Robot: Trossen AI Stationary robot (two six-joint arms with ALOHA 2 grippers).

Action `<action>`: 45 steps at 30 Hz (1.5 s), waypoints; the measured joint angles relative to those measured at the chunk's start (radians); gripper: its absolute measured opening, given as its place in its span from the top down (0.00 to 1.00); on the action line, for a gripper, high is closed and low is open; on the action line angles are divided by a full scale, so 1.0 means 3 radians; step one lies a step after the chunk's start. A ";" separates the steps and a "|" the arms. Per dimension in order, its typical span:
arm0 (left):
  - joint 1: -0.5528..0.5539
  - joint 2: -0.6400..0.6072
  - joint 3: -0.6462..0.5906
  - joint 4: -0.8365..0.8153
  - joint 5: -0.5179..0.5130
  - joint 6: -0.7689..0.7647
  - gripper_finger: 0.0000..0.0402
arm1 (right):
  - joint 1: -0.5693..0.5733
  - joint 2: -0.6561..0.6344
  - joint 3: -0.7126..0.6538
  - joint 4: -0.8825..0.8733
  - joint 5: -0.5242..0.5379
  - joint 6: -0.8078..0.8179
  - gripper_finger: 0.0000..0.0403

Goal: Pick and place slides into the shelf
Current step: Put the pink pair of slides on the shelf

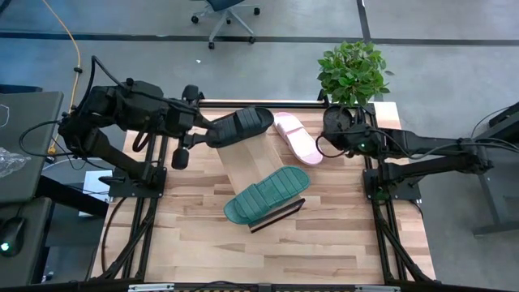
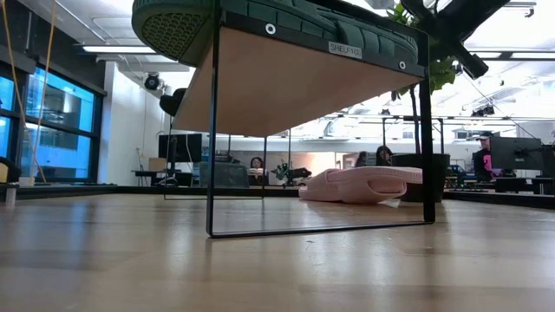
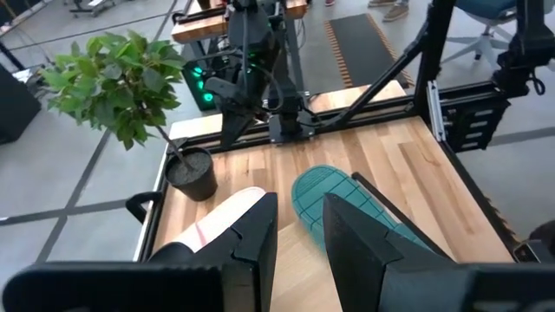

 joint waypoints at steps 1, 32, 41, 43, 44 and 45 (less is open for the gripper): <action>-0.0001 0.0000 0.0000 -0.0002 0.0011 0.0020 0.79 | 0.0004 0.0014 0.0000 0.0003 0.0027 0.0036 0.96; -0.0001 -0.0001 0.0000 -0.0430 0.0102 0.0089 0.79 | -0.0781 0.1224 0.0002 0.0799 -0.0709 -0.0291 0.96; -0.0001 -0.0001 0.0000 -0.0476 0.0107 0.0089 0.79 | -0.1104 0.1403 0.0003 0.1147 -0.1084 -0.0360 0.95; 0.0000 -0.0001 0.0000 -0.0493 0.0106 0.0089 0.79 | -0.1143 0.1456 0.0003 0.1202 -0.1137 -0.0356 0.94; 0.0000 -0.0001 0.0000 -0.0501 0.0107 0.0089 0.79 | -0.1154 0.1487 0.0002 0.1243 -0.1147 -0.0341 0.93; -0.0001 -0.0001 0.0000 -0.0500 0.0106 0.0089 0.79 | -0.1158 0.1515 0.0003 0.1290 -0.1147 -0.0336 0.92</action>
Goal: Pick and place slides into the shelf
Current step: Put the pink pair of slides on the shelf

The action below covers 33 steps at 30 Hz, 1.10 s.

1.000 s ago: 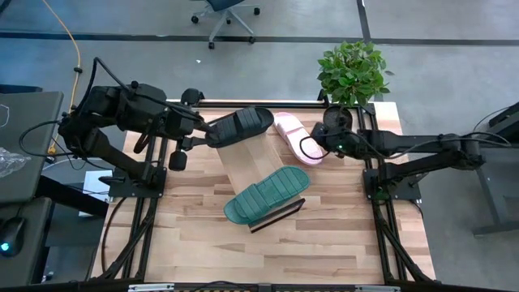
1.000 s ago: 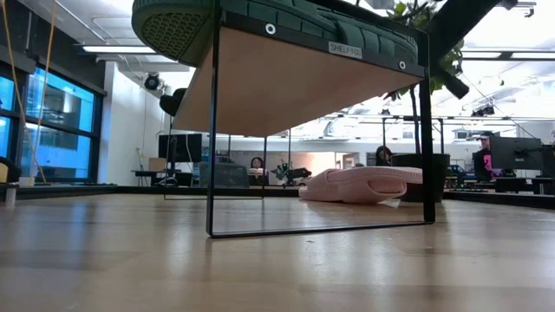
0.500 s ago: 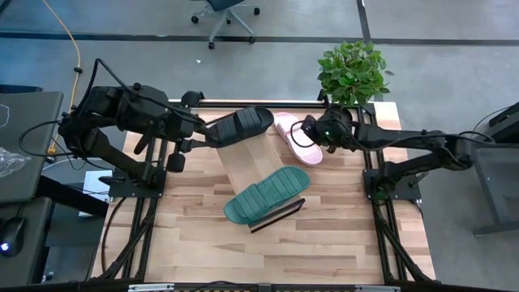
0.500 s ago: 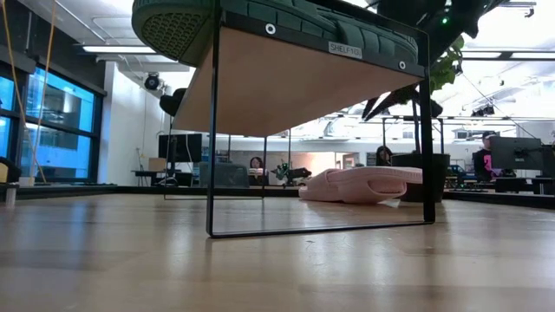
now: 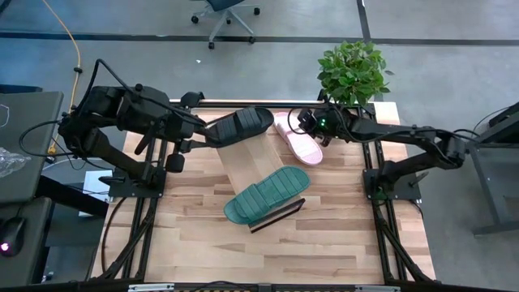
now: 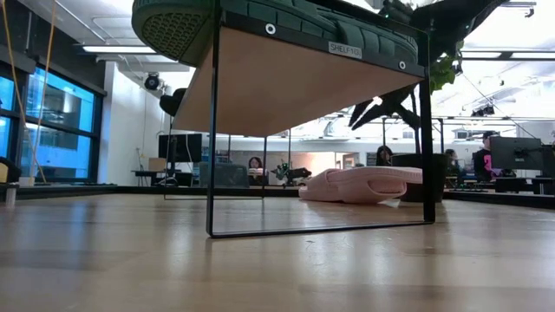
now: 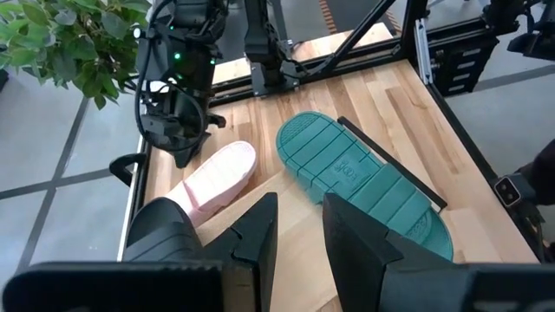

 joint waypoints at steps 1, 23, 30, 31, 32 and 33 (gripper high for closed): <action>0.0000 0.0000 0.0000 -0.0001 0.0000 0.0000 0.79 | -0.0008 0.0026 0.0000 0.0034 -0.0002 0.0005 0.91; 0.0000 -0.0001 0.0000 -0.0002 0.0055 -0.0003 0.79 | -0.0010 0.0412 0.0000 0.0388 0.0036 0.0229 0.86; 0.0001 -0.0001 0.0000 -0.0004 0.0055 -0.0003 0.79 | -0.0038 0.0412 -0.0001 0.0305 0.0064 0.0229 0.86; 0.0001 -0.0001 0.0000 -0.0004 0.0055 -0.0003 0.79 | -0.0042 0.0412 -0.0001 0.0282 0.0074 0.0229 0.86; 0.0000 -0.0001 0.0000 -0.0004 0.0056 -0.0003 0.79 | -0.0045 0.0412 -0.0001 0.0270 0.0075 0.0229 0.86; 0.0000 -0.0001 0.0000 -0.0005 0.0056 -0.0003 0.79 | -0.0045 0.0412 -0.0001 0.0263 0.0075 0.0229 0.86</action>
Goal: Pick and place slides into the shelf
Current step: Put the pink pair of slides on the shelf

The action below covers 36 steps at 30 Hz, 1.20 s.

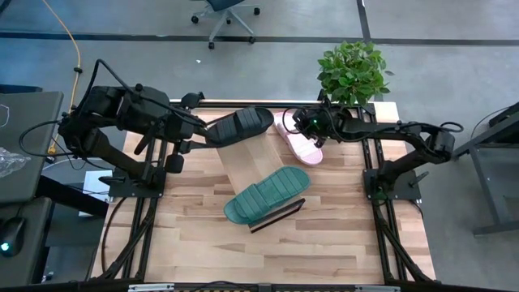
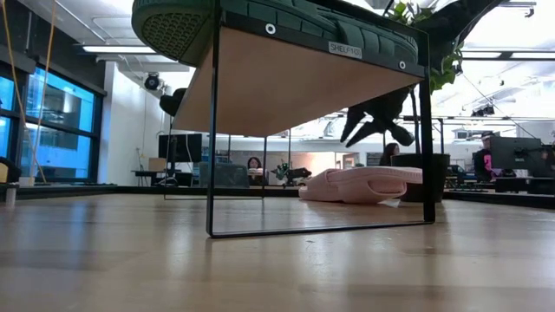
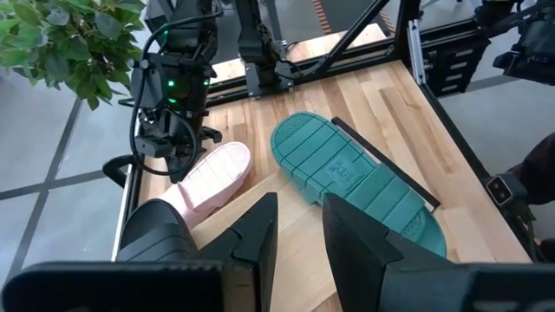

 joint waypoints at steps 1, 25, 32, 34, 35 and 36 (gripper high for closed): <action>0.0000 0.0000 0.0000 0.0000 0.0000 0.0000 0.79 | 0.0001 0.0000 0.0000 -0.0007 0.0000 0.0002 0.86; 0.0001 0.0000 0.0000 -0.0085 0.0001 0.0000 0.79 | -0.0020 0.0256 -0.0002 0.0164 -0.0064 0.0152 0.81; 0.0001 0.0000 0.0000 -0.0093 0.0001 -0.0024 0.79 | -0.0020 0.0320 -0.0002 0.0206 0.0026 0.0153 0.77; 0.0000 0.0000 0.0000 -0.0096 0.0001 -0.0024 0.79 | -0.0020 0.0320 -0.0002 0.0214 0.0035 0.0205 0.77; 0.0000 0.0000 0.0000 -0.0101 0.0002 -0.0024 0.79 | -0.0020 0.0320 -0.0002 0.0211 0.0037 0.0248 0.77; 0.0001 0.0000 0.0000 -0.0107 0.0003 -0.0024 0.79 | -0.0020 0.0320 -0.0002 0.0205 0.0045 0.0275 0.77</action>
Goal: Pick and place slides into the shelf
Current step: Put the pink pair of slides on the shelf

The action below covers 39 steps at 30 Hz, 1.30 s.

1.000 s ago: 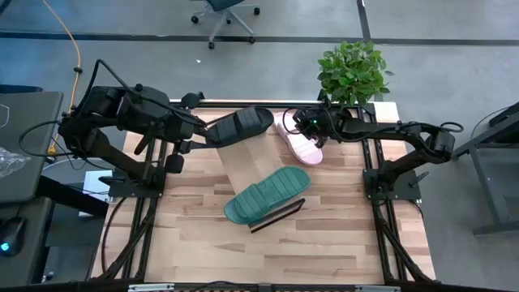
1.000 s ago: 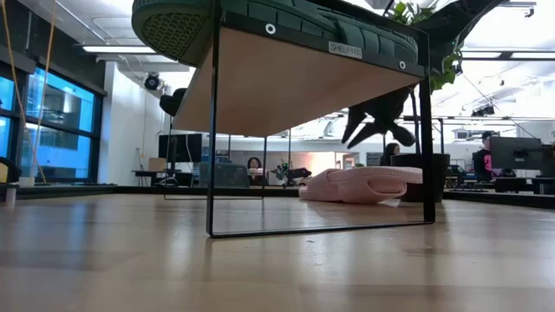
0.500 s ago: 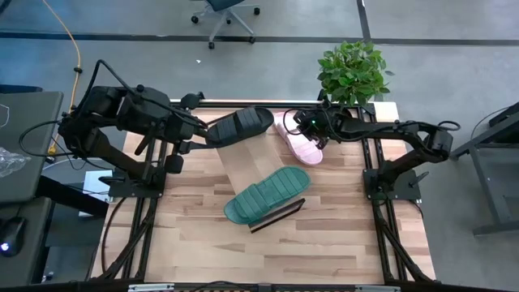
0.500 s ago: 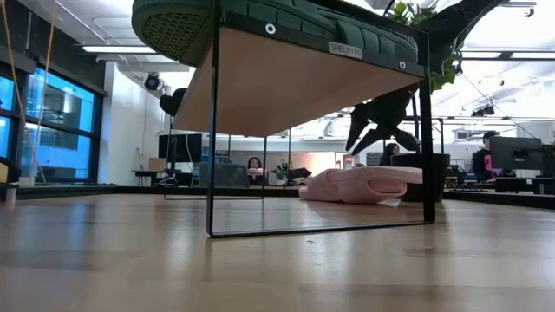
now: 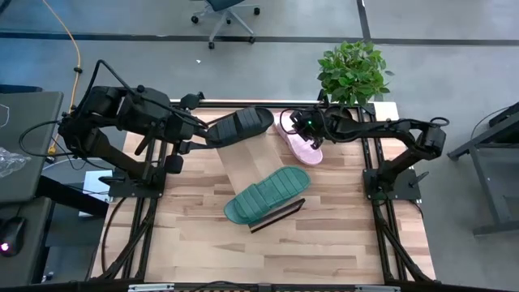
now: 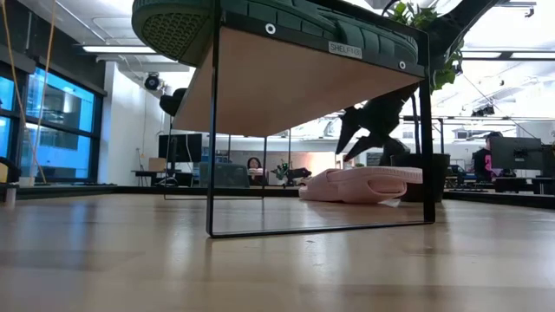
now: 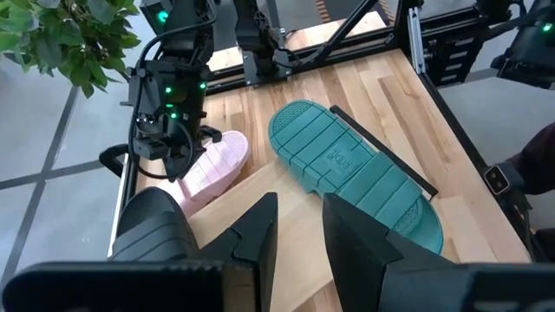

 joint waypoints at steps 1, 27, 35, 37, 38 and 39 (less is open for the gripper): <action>-0.0001 0.0000 0.0000 -0.0003 -0.0001 0.0000 0.79 | 0.0000 0.0000 0.0000 -0.0023 0.0003 0.0023 0.77; -0.0001 0.0000 0.0000 -0.0006 0.0000 -0.0010 0.79 | 0.0000 0.0184 0.0000 0.0094 -0.0060 0.0086 0.76; -0.0001 0.0000 0.0000 -0.0007 0.0000 -0.0011 0.79 | 0.0000 0.0199 0.0000 0.0057 0.0004 0.0163 0.76; -0.0001 0.0000 0.0000 -0.0008 0.0000 -0.0013 0.79 | 0.0000 0.0227 0.0000 0.0057 0.0000 0.0174 0.76; 0.0000 0.0000 0.0000 -0.0006 0.0000 -0.0013 0.79 | 0.0000 0.0245 0.0000 0.0066 -0.0005 0.0182 0.76; -0.0001 0.0000 0.0000 -0.0007 0.0001 -0.0013 0.79 | 0.0000 0.0263 0.0000 0.0077 -0.0016 0.0205 0.76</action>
